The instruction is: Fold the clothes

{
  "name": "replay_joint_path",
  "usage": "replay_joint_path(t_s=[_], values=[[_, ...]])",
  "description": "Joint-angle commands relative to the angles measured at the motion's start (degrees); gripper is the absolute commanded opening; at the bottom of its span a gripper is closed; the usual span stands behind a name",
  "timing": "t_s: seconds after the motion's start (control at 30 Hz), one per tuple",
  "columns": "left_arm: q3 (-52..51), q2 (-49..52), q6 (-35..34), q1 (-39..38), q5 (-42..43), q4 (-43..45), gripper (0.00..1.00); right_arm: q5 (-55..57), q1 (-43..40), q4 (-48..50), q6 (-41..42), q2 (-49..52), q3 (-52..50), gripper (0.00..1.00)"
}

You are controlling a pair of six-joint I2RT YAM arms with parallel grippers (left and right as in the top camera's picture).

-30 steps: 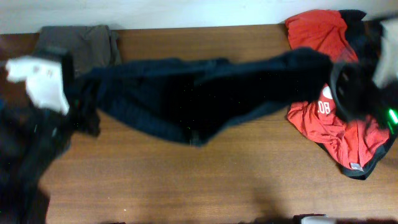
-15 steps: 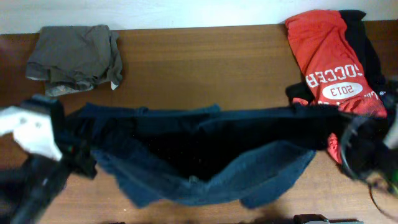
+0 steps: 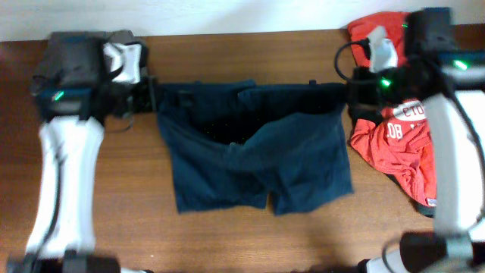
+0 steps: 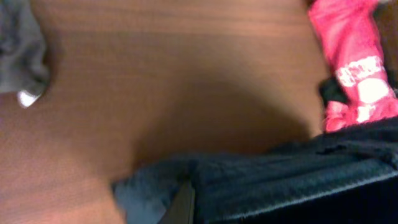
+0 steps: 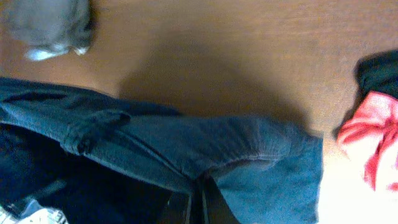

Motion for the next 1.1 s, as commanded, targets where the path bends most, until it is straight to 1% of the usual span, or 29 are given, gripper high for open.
replay_joint_path(t_s=[0.0, 0.1, 0.3, 0.33, 0.37, 0.4, 0.43, 0.47, 0.53, 0.6, 0.67, 0.8, 0.87, 0.97, 1.07], values=[[-0.44, 7.5, -2.69, 2.08, -17.55, 5.22, 0.01, 15.82, -3.87, 4.39, 1.51, 4.94, -1.16, 0.04], [-0.42, 14.6, -2.69, -0.13, -17.55, 14.27, 0.01, 14.47, -3.8, 11.61, 1.49, 11.26, -1.18, 0.04], [-0.42, 23.37, -2.71, -3.34, -17.55, 31.43, 0.01, 12.15, -2.71, 25.99, 1.53, 20.5, -1.18, 0.04], [-0.42, 24.22, -2.69, -3.8, -17.57, 34.47, 0.08, 12.11, -2.4, 29.35, 1.53, 21.62, -1.18, 0.06], [-0.42, 25.2, -2.69, -4.33, -17.57, 38.47, 0.26, 12.11, -2.1, 32.83, 1.53, 22.64, -1.18, 0.22], [-0.42, 25.86, -2.69, -4.72, -17.64, 42.12, 0.66, 12.13, -1.73, 36.41, 1.51, 23.52, -1.18, 0.46], [-0.42, 26.47, -2.69, -5.14, -18.01, 45.94, 0.98, 12.15, -1.38, 39.95, 1.51, 24.28, -1.18, 0.83], [-0.42, 26.91, -2.69, -5.49, -18.43, 49.99, 0.99, 12.04, -1.09, 43.21, 1.53, 24.68, -1.18, 0.99], [-0.09, 27.04, -2.71, -5.79, -18.62, 55.63, 0.99, 11.41, -0.5, 47.91, 1.53, 24.87, -1.11, 0.99], [2.08, 26.71, -2.73, -5.79, -18.36, 55.98, 0.99, 9.6, -0.48, 49.03, 1.53, 24.37, -0.04, 0.99], [5.86, 26.47, -2.71, -5.79, -18.36, 51.25, 0.99, 8.04, -0.5, 46.86, 1.53, 23.67, 1.68, 0.99], [13.25, 26.47, -2.27, -5.79, -18.25, 37.64, 0.99, 7.67, -0.37, 38.47, 1.42, 22.25, 4.22, 0.99], [14.58, 26.47, -0.26, -5.79, -16.87, 34.05, 0.99, 6.99, -0.37, 34.47, -0.02, 22.05, 4.66, 0.99], [14.69, 26.47, 0.13, -5.79, -15.8, 29.81, 0.99, 7.02, -0.39, 27.58, -0.57, 22.1, 4.76, 0.99], [14.67, 26.49, 0.13, -5.79, -15.8, 21.86, 0.99, 7.26, -0.39, 18.49, -2.64, 22.14, 4.76, 0.99]])
